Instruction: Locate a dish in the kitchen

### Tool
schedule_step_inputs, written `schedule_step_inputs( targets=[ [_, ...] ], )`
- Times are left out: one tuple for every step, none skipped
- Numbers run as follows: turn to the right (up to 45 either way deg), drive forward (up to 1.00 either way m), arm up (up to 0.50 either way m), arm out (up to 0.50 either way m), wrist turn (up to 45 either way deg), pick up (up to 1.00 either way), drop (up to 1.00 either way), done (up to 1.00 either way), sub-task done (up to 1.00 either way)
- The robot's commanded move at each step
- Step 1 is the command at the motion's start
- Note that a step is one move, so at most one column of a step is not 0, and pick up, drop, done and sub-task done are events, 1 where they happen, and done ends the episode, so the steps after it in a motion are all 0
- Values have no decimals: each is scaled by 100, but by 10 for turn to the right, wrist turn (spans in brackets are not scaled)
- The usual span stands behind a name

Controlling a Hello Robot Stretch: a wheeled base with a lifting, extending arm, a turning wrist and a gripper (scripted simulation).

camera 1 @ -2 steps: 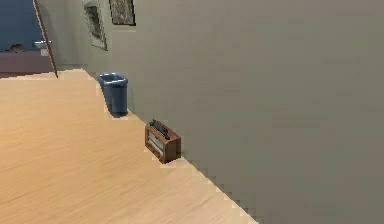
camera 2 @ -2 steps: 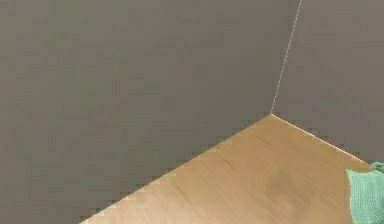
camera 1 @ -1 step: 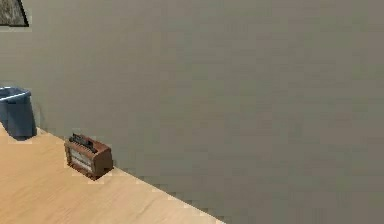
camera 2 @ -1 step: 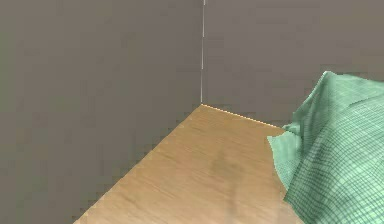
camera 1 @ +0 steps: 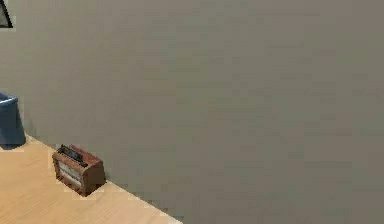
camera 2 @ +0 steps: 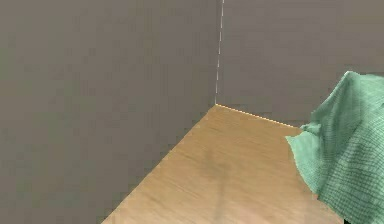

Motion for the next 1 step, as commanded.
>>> schedule_step_inputs(
  targets=[
    [-450,0,0,0,0,0,0,0,0]
  ],
)
